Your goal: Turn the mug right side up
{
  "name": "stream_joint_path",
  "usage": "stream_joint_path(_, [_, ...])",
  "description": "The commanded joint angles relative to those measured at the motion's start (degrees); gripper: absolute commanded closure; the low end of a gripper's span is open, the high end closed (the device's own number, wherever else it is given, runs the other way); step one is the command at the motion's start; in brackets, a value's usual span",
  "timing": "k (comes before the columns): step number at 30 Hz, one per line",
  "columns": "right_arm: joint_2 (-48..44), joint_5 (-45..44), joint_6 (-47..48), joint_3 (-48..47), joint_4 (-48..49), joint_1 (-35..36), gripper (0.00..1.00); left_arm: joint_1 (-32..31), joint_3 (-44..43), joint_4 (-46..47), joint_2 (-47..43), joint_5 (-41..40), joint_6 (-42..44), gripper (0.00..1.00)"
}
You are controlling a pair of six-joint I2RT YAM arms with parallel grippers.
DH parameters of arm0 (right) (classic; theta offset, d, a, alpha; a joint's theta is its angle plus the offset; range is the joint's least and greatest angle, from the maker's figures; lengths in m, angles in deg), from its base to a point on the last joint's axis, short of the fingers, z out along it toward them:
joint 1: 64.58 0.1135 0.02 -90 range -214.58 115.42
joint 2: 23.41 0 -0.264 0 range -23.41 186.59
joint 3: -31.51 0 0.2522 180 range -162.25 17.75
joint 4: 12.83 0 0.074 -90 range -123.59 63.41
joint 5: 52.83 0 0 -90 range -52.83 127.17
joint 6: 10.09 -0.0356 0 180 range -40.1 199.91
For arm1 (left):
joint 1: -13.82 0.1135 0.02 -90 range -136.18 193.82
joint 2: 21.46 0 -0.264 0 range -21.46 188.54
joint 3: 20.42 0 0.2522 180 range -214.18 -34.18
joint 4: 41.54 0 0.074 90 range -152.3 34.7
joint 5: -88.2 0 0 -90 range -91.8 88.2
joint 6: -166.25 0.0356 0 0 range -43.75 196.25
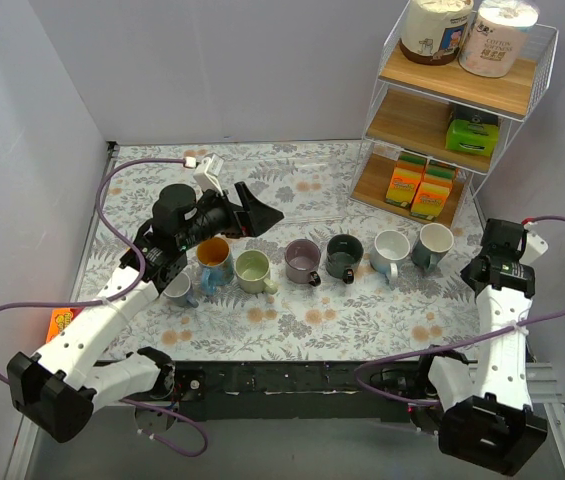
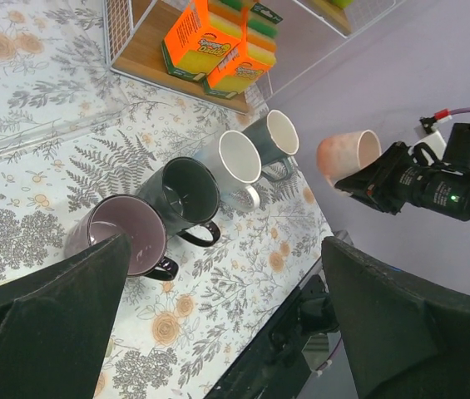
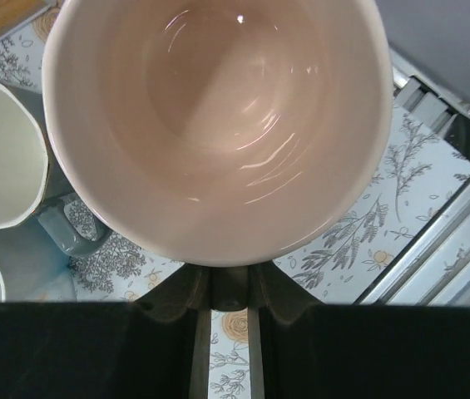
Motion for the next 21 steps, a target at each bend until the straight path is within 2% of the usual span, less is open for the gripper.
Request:
stream_joint_path(1, [1.5,6.2,-0.2,0.9,11.3,-2.4,0.99,0.0,-1.0,-0.3,-1.8,0.5,1.7,0.02])
stream_joint_path(6, [5.5,13.6,-0.6,4.5,14.1,-6.5,0.99,-0.1,-1.5,-0.9,-2.2,-0.8,2.4,0.02])
stream_joint_path(12, [8.2,12.1,2.2,5.0,16.8,-7.7,0.99,-0.1,-3.7,-3.8,-1.7,-3.0,3.0,0.02])
stream_joint_path(21, [15.0,14.6,4.8,4.3,13.8,-8.1,0.99,-0.1,-3.7,-3.8,-1.8,-4.0,2.4,0.02])
